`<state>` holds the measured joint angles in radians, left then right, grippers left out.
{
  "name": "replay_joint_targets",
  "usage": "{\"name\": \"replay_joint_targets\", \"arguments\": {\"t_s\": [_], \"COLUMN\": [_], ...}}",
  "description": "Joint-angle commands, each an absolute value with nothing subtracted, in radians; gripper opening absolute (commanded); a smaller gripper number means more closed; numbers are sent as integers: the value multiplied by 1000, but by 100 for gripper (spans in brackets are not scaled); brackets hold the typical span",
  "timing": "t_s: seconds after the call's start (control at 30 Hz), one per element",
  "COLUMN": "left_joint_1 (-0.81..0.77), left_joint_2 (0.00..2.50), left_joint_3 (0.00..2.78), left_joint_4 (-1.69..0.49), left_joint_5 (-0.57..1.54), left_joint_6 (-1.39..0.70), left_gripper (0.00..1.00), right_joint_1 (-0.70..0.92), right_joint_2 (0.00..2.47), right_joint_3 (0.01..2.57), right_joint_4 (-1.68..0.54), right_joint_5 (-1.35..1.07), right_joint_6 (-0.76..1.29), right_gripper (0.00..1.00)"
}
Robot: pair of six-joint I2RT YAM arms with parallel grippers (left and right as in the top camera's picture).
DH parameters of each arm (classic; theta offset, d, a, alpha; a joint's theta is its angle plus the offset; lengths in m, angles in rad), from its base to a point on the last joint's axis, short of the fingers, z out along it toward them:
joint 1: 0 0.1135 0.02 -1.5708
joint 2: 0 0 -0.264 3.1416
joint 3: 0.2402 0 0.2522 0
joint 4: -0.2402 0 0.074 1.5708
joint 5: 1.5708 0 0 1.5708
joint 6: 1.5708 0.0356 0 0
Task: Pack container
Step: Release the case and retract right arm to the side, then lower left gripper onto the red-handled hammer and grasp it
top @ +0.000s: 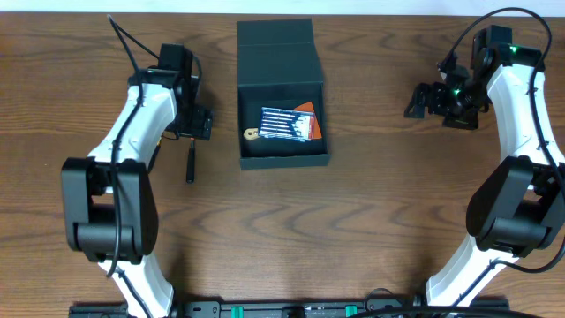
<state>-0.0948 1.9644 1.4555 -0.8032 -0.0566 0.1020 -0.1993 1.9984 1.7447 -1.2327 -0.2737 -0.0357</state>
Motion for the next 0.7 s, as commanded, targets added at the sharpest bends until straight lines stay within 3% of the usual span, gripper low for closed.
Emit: {"name": "replay_joint_targets", "arguments": {"t_s": [0.0, 0.47, 0.67], "left_joint_1": [-109, -119, -119], "left_joint_2": [1995, 2082, 2092], "left_joint_3": [1466, 1465, 1465], "left_joint_4": [-785, -710, -666], "left_joint_5": [-72, -72, -72], "left_joint_6": [122, 68, 43], "left_gripper": [85, 59, 59], "right_joint_1": [-188, -188, -188], "right_joint_2": [2003, 2003, 2003], "right_joint_3": [1744, 1744, 1744], "right_joint_4": [-1230, -1254, -1285], "right_joint_5": [-289, -289, -289], "right_joint_6": [-23, -23, -23], "right_gripper": [96, 92, 91]}}
